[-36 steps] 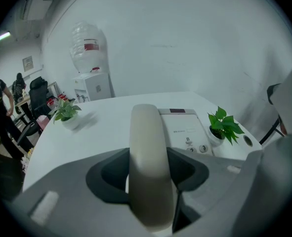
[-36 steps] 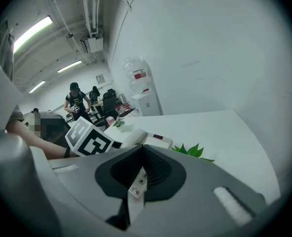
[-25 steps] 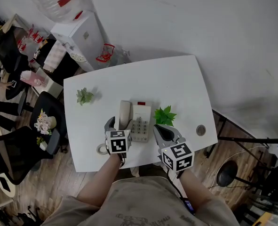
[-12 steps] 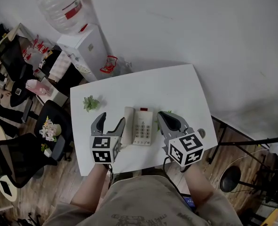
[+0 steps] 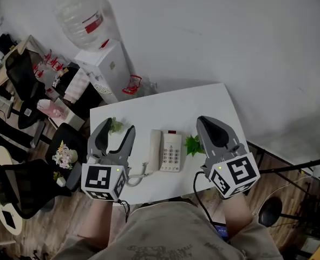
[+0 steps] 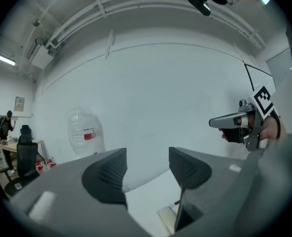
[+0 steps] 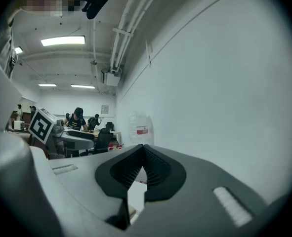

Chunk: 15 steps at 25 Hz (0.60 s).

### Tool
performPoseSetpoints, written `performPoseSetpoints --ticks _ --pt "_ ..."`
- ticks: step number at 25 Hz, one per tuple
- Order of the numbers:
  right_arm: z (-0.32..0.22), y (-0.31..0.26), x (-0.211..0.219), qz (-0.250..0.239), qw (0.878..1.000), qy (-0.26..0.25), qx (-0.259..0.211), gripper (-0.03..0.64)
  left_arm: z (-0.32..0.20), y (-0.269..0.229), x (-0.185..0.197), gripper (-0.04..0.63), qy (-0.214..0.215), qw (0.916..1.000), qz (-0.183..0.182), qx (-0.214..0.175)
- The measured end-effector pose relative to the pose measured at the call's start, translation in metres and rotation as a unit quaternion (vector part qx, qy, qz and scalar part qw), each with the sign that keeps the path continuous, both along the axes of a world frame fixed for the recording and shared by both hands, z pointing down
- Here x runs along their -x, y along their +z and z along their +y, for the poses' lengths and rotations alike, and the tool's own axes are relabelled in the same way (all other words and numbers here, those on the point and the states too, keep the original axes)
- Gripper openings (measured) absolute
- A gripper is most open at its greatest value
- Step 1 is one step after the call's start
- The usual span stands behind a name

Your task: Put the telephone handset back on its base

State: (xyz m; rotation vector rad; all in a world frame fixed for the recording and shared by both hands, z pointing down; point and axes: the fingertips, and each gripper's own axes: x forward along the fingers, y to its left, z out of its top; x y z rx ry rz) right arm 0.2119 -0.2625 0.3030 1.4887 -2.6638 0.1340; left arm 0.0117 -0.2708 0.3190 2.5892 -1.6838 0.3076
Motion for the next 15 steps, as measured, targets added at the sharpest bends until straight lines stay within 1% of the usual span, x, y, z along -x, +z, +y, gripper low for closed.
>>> performPoseSetpoints --ticks 2,5,6,8,10,12,15 --pt "0.005 -0.023 -0.001 -0.007 1.0 0.0 -0.024 0.029 0.006 -0.022 0.004 0.261 0.006 0.9996 0.009 -0.025" --pt "0.016 -0.055 -0.001 -0.019 0.998 0.003 -0.056 0.029 0.017 -0.046 0.008 0.236 0.019 0.9988 0.023 -0.039" --pt "0.02 -0.064 -0.001 -0.022 0.998 0.003 -0.066 0.029 0.02 -0.05 0.008 0.219 0.022 0.9988 0.017 -0.041" --pt "0.028 -0.079 0.002 -0.026 0.996 -0.002 -0.081 0.029 0.024 -0.054 0.01 0.178 0.025 0.9983 -0.012 -0.051" --pt "0.035 -0.089 0.007 -0.024 0.995 -0.009 -0.092 0.029 0.027 -0.053 0.014 0.16 0.027 0.9973 -0.031 -0.06" --pt "0.042 -0.095 0.011 -0.016 0.995 -0.012 -0.102 0.029 0.031 -0.057 0.015 0.143 0.029 0.997 -0.032 -0.065" --pt "0.049 -0.095 0.014 -0.011 0.994 -0.014 -0.105 0.029 0.036 -0.062 0.014 0.101 0.034 0.9955 -0.03 -0.083"
